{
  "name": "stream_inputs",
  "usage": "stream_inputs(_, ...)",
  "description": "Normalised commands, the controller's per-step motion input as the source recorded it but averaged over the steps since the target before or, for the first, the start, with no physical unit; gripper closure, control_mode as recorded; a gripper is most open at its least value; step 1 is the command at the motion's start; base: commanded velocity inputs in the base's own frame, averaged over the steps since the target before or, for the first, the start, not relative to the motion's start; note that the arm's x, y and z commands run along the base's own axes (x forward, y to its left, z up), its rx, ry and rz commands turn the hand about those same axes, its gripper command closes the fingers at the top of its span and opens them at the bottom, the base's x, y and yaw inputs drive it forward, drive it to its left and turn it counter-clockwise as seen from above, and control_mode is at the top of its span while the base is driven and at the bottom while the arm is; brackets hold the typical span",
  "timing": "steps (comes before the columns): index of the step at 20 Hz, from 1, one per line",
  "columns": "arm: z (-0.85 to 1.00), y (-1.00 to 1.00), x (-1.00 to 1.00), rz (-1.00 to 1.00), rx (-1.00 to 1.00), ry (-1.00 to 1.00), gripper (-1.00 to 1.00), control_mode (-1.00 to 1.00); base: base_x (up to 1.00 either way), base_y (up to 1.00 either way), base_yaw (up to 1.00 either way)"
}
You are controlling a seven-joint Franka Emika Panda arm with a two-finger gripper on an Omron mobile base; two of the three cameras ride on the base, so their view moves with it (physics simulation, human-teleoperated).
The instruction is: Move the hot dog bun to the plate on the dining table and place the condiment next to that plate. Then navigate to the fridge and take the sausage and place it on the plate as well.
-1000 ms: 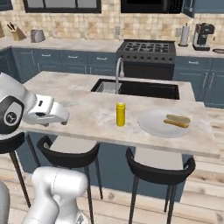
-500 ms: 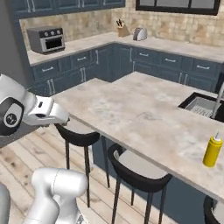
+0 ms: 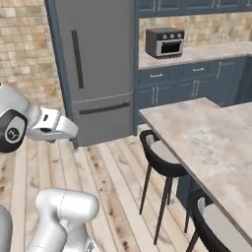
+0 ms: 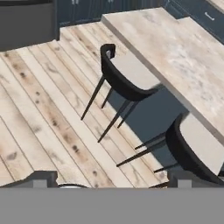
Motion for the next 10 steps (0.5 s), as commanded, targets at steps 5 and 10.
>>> stream_inputs(5, 0.0, 0.0, 0.0, 0.0, 0.0, 0.0, -1.0, 1.0, 0.09, 0.7, 0.63)
stream_inputs(10, 0.0, 0.0, 0.0, 0.0, 0.0, 0.0, -1.0, 1.0, 0.55, 0.75, 0.27)
